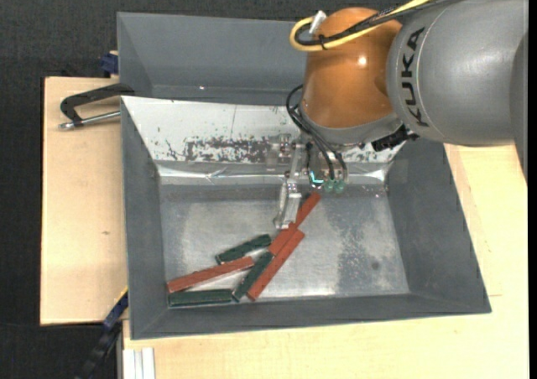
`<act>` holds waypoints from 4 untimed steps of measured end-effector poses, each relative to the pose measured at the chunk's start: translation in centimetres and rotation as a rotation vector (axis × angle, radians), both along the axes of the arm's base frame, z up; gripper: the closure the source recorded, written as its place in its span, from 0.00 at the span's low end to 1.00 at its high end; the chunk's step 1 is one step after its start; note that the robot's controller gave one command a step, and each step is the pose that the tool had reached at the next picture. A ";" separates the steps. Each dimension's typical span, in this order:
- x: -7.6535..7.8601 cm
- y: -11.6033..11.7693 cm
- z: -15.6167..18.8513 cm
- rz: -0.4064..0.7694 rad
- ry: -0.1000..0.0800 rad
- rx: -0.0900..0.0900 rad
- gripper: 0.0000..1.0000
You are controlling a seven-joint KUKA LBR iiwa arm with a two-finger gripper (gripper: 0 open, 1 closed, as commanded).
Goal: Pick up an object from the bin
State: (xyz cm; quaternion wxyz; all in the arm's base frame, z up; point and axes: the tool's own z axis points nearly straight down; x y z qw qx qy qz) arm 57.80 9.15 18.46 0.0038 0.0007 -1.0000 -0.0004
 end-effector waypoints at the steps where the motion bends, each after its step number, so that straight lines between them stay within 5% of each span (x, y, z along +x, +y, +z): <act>1: 0.2 0.0 0.5 -0.001 -0.009 0.001 0.00; 3: -2.0 -1.3 -9.5 0.228 -0.012 0.001 0.00; 4: -5.5 3.6 -10.8 0.232 -0.013 0.005 1.00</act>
Offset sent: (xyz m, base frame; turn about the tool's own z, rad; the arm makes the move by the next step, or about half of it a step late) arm -0.0389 -0.0054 -0.1146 -0.3006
